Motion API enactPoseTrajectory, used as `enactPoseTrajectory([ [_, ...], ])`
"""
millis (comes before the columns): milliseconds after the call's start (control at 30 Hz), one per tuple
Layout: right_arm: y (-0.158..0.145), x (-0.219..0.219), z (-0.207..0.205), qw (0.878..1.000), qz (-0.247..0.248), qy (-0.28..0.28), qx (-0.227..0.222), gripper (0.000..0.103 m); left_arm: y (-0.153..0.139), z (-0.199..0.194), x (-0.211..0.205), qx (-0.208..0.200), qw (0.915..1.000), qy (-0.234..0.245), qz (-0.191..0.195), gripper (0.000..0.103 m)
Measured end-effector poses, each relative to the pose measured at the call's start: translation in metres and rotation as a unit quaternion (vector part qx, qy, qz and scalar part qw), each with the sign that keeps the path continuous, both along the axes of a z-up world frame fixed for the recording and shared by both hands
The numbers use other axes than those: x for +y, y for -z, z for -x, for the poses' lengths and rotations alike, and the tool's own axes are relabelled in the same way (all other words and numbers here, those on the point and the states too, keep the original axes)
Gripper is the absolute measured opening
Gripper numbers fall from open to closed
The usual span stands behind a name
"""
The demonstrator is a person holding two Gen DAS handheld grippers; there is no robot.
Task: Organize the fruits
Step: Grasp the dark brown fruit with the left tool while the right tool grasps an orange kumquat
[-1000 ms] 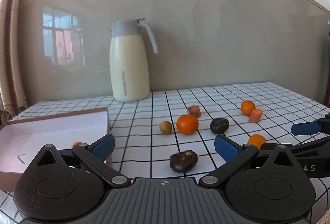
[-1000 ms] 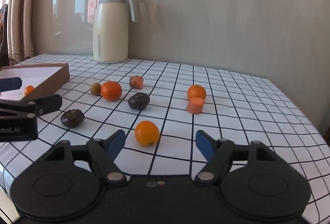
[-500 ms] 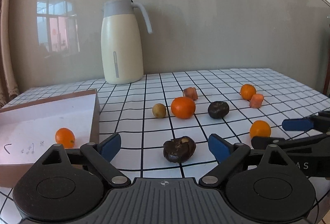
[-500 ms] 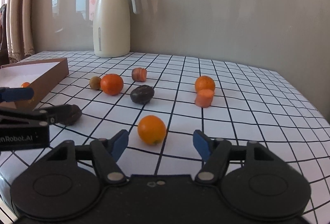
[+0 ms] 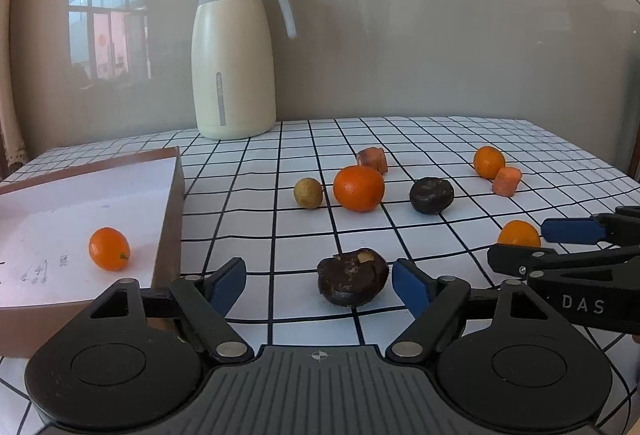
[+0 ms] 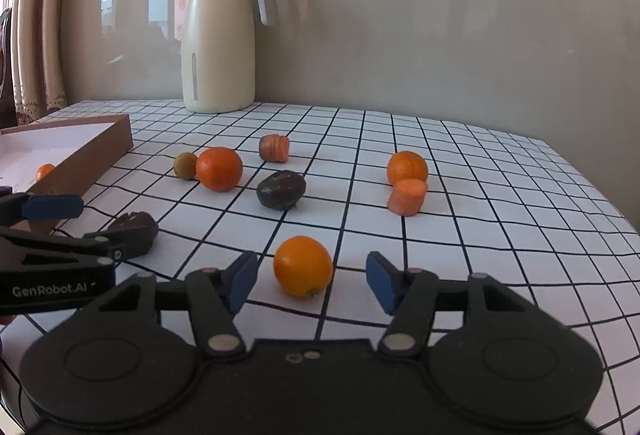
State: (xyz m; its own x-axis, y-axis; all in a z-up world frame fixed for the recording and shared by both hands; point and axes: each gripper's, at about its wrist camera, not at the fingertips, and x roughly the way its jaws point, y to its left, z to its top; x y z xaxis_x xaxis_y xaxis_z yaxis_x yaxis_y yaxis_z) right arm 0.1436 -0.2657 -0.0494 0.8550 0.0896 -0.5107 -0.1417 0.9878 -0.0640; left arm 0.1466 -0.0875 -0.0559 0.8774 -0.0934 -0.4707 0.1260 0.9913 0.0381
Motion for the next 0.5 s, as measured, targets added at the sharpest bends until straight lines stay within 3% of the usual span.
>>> enactPoseTrajectory([
  [167,0.0008,-0.0015,-0.0018,1.000,-0.003,0.003,0.004,0.048,0.0007,-0.0011,-0.0042,0.002,1.0000,0.005,0.000,0.076],
  [300,0.0018,-0.0013,-0.0035,1.000,-0.003,0.003,0.009,0.042,0.0030,-0.0047,-0.0062,0.017,0.9998,0.009,0.002,0.060],
  [500,0.0032,-0.0005,-0.0041,1.000,-0.001,0.000,0.014,0.034,0.0045,-0.0055,-0.0076,0.021,0.9997,0.008,0.001,0.058],
])
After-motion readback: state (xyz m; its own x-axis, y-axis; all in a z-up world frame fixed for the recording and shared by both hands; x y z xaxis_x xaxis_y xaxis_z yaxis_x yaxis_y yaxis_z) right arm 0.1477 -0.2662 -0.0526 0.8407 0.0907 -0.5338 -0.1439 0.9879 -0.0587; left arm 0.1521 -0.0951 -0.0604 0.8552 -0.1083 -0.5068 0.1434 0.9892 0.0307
